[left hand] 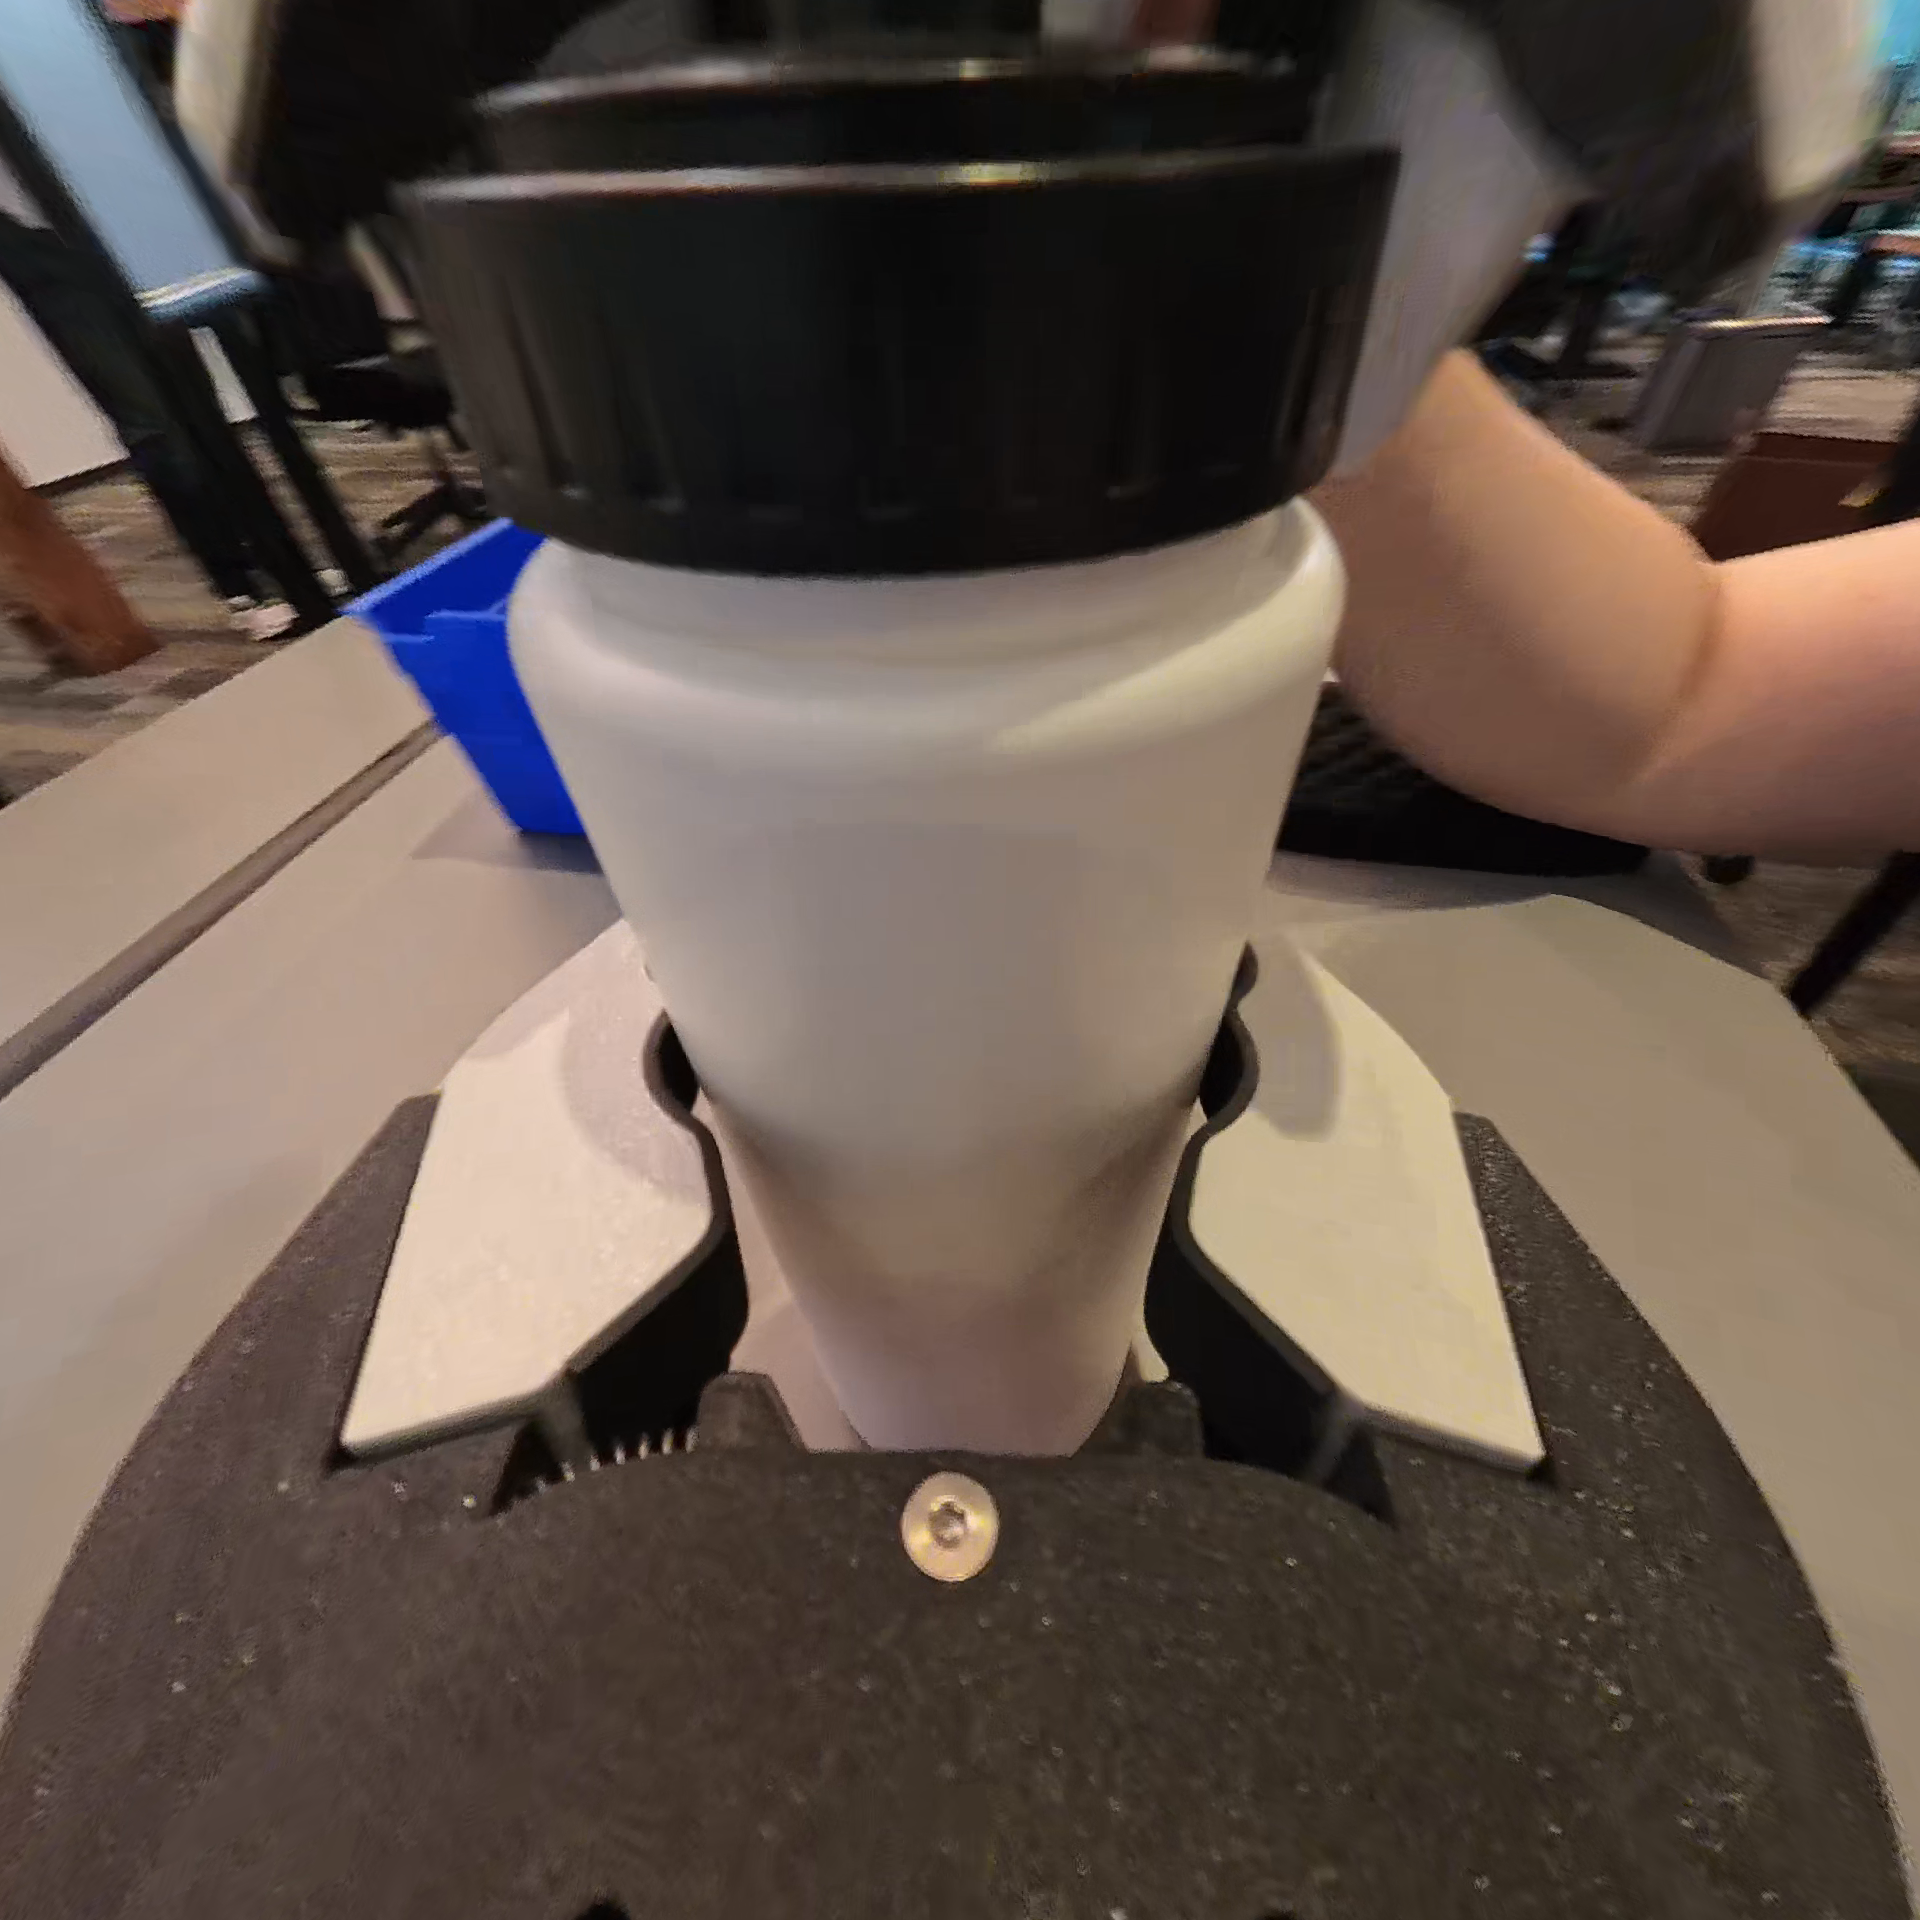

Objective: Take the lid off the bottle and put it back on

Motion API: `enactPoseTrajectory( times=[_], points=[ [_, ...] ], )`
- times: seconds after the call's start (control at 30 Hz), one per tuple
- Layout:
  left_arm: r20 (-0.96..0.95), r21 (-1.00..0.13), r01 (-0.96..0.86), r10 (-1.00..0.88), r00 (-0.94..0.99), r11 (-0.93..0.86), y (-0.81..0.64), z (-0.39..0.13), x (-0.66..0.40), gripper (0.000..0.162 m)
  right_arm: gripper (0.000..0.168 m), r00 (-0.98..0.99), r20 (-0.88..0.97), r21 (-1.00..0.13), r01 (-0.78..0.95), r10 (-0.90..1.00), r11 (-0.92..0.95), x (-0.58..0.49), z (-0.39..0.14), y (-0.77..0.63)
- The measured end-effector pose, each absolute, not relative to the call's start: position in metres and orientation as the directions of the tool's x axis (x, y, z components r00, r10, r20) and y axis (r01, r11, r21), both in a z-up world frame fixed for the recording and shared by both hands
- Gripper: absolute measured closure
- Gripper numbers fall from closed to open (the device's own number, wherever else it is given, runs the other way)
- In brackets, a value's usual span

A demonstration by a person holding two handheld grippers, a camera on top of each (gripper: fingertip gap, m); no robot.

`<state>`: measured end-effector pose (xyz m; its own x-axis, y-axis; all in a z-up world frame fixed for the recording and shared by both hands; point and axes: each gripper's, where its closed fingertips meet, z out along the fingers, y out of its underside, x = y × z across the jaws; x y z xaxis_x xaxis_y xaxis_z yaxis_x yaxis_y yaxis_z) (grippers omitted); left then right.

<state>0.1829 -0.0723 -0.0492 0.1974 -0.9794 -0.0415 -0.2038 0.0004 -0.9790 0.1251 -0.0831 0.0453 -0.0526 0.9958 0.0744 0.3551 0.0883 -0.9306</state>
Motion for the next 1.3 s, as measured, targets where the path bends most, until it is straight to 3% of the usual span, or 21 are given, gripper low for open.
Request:
enactPoseTrajectory(
  times=[0.17,0.2,0.3,0.43,0.57,0.73,0.97,1.13,1.17,1.3],
  points=[
    [-0.029,-0.983,-0.177,-0.925,0.378,-0.042,-0.043,-0.048,0.166,0.065,0.084,0.264,0.194,-0.876,0.481,0.945,0.046,0.114,0.037,-0.052],
    [-0.024,-0.982,-0.181,-0.925,0.380,-0.049,-0.043,-0.048,0.166,0.065,0.094,0.324,0.195,-0.871,0.491,0.926,0.012,0.115,0.037,-0.047],
    [-0.038,-0.977,-0.210,-0.928,0.371,-0.044,-0.045,-0.050,0.168,0.065,0.095,0.336,0.193,-0.848,0.530,0.922,-0.015,0.119,0.036,-0.050],
    [-0.023,-0.980,-0.195,-0.969,0.246,-0.026,-0.061,-0.049,0.174,0.066,0.095,0.167,0.163,-0.860,0.508,0.972,0.056,0.122,0.037,-0.066],
    [-0.044,-0.981,-0.191,-0.999,0.019,0.039,-0.098,-0.049,0.186,0.066,0.095,-0.183,0.169,-0.894,0.385,0.968,0.229,0.132,0.039,-0.105],
    [-0.024,-0.981,-0.189,-0.990,-0.140,0.051,-0.127,-0.050,0.193,0.066,0.095,-0.365,0.112,-0.940,0.264,0.924,0.218,0.139,0.041,-0.126],
    [-0.031,-0.980,-0.199,-0.983,0.179,-0.005,-0.077,-0.049,0.184,0.065,0.079,0.016,0.117,-0.923,0.372,0.993,0.102,0.116,0.051,-0.085],
    [-0.035,-0.978,-0.207,-0.940,0.340,-0.039,-0.050,-0.049,0.170,0.065,0.088,0.294,0.187,-0.868,0.496,0.937,0.017,0.113,0.038,-0.054],
    [-0.034,-0.977,-0.208,-0.938,0.345,-0.041,-0.050,-0.050,0.170,0.065,0.095,0.324,0.169,-0.876,0.483,0.931,-0.010,0.114,0.039,-0.052],
    [-0.040,-0.973,-0.229,-0.951,0.307,-0.033,-0.054,-0.050,0.173,0.066,0.097,0.249,0.158,-0.869,0.495,0.955,0.015,0.117,0.039,-0.058]
  ],
)
